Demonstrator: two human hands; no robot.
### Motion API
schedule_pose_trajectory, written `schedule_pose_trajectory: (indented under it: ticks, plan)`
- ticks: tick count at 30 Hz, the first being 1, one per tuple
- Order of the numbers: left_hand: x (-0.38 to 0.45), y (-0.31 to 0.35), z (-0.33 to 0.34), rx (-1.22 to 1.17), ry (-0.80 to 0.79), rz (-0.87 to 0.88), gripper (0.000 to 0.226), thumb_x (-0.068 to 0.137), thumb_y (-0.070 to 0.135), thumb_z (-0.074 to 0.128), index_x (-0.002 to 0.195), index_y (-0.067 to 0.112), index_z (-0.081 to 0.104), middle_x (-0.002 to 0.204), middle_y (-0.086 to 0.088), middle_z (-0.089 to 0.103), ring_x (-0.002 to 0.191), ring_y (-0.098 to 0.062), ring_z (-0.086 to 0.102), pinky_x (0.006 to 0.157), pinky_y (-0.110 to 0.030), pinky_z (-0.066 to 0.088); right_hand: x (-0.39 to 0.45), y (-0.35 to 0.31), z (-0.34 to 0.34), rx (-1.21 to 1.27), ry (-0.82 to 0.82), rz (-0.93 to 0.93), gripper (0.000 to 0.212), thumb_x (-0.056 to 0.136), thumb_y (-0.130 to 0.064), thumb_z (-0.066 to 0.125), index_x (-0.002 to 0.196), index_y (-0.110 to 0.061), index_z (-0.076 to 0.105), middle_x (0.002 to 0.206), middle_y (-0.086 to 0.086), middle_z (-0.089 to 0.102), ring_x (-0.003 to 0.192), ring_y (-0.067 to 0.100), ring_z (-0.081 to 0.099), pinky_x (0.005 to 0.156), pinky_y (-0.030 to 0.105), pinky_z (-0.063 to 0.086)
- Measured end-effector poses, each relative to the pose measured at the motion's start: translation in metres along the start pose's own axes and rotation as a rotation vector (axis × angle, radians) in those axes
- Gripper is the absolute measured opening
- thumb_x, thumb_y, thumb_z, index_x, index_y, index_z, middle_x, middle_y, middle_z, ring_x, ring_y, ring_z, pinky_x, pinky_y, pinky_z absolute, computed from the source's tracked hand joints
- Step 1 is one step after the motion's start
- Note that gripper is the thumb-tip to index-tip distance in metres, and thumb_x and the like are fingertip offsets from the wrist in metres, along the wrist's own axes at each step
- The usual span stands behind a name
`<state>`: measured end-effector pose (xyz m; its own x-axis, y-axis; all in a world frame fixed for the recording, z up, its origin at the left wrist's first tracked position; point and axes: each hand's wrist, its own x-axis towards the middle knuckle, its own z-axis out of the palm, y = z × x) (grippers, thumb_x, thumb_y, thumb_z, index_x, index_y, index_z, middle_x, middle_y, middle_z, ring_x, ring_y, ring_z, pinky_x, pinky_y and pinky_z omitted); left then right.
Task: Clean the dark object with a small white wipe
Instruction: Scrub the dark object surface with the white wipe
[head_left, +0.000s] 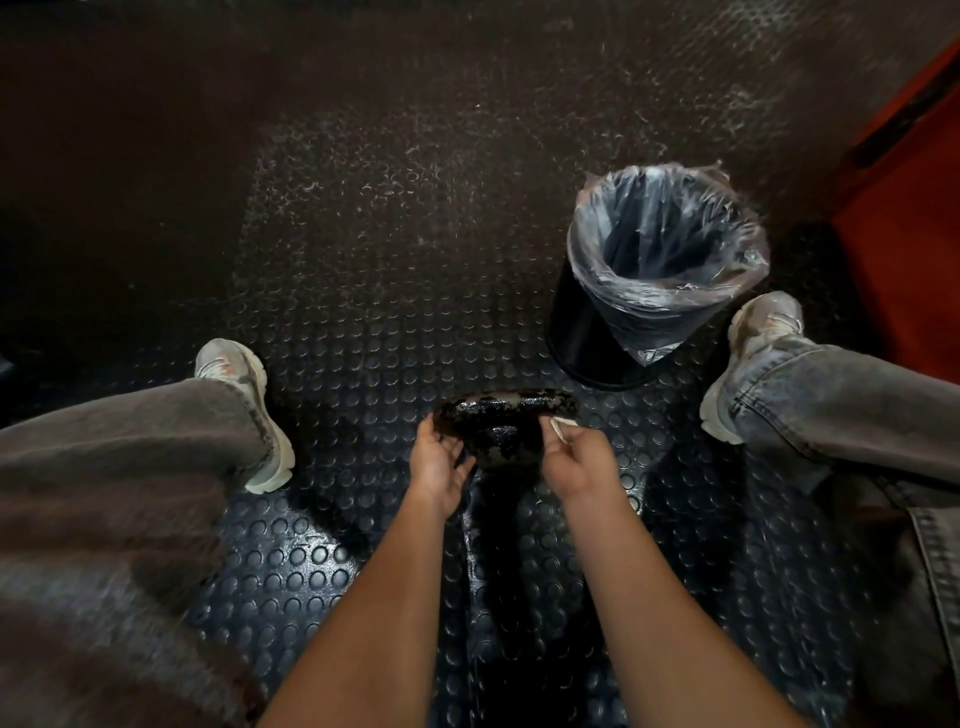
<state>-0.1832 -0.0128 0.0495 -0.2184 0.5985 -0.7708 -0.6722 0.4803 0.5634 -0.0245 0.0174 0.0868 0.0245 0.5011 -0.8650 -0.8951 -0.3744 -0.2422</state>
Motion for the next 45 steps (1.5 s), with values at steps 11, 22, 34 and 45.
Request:
schedule_pose_trajectory:
  ticks: [11,22,34,45]
  plan:
    - [-0.001,0.001,0.0,-0.001,-0.01,-0.013,0.048,0.106,0.045,0.034,0.133,0.014,0.059,0.125,-0.008,0.07,0.121,-0.022,0.061,0.108,-0.042,0.044,-0.008,0.014,0.004,-0.15,0.066,0.098,0.037,0.096,0.02,0.044,0.131,0.011,0.048,0.139,0.033,0.046,0.116,0.042,0.058,0.088,0.042,0.055]
    - [-0.001,0.002,0.0,-0.001,-0.012,-0.011,0.048,0.105,0.044,0.036,0.134,0.013,0.06,0.126,-0.007,0.07,0.123,-0.02,0.059,0.112,-0.044,0.039,-0.022,0.017,0.016,-0.204,-0.059,0.084,0.014,0.103,0.0,0.05,0.115,0.003,0.056,0.118,0.02,0.063,0.106,0.031,0.066,0.096,0.046,0.054]
    - [0.004,-0.001,-0.003,0.002,-0.019,-0.013,0.05,0.105,0.046,0.035,0.138,0.015,0.057,0.131,-0.007,0.067,0.128,-0.023,0.056,0.115,-0.047,0.037,-0.013,0.011,0.019,-0.085,0.004,0.058,0.018,0.102,0.003,0.05,0.119,0.004,0.056,0.123,0.02,0.055,0.111,0.031,0.059,0.102,0.044,0.052]
    - [-0.001,0.001,-0.001,-0.008,-0.001,-0.015,0.049,0.106,0.045,0.036,0.138,0.014,0.057,0.132,-0.008,0.066,0.129,-0.022,0.055,0.117,-0.046,0.036,-0.024,0.032,0.006,-0.201,-0.108,0.036,0.023,0.101,0.004,0.045,0.121,0.009,0.056,0.112,0.026,0.068,0.107,0.034,0.069,0.097,0.044,0.055]
